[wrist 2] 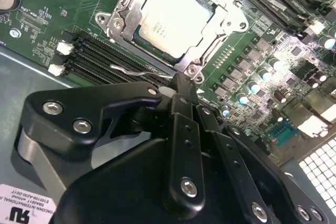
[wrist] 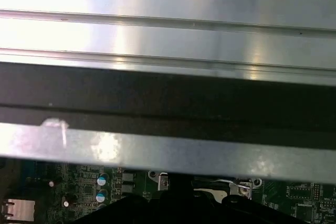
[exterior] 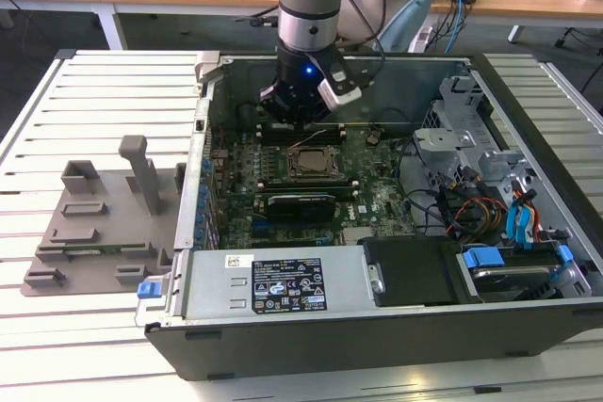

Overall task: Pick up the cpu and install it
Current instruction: 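Install the first cpu locking lever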

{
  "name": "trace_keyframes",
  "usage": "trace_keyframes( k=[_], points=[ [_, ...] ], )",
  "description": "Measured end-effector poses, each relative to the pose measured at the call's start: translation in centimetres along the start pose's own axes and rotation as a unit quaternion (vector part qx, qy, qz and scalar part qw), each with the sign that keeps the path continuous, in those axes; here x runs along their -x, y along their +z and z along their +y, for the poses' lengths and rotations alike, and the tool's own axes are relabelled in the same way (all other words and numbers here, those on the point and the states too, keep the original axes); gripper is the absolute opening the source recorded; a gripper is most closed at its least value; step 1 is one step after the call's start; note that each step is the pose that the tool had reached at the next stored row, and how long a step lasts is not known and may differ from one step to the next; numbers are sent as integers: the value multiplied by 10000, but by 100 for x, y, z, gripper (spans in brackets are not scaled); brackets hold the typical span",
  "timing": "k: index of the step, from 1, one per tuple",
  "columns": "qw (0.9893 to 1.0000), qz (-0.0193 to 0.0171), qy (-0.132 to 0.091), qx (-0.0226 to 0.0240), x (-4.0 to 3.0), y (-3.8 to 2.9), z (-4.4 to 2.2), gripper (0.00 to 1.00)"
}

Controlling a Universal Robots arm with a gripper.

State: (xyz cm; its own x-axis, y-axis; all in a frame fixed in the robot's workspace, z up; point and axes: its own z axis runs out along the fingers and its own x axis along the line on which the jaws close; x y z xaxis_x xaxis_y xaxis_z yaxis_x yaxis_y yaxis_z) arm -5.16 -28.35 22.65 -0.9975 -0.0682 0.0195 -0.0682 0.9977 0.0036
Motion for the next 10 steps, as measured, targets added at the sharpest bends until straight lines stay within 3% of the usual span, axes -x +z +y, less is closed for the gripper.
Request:
trace_keyframes(
  k=[3, 10],
  points=[
    [10000, 0, -11, 0, 35, 22, 24, 11],
    [10000, 0, -21, -1, 207, 100, 21, 11]
  ],
)
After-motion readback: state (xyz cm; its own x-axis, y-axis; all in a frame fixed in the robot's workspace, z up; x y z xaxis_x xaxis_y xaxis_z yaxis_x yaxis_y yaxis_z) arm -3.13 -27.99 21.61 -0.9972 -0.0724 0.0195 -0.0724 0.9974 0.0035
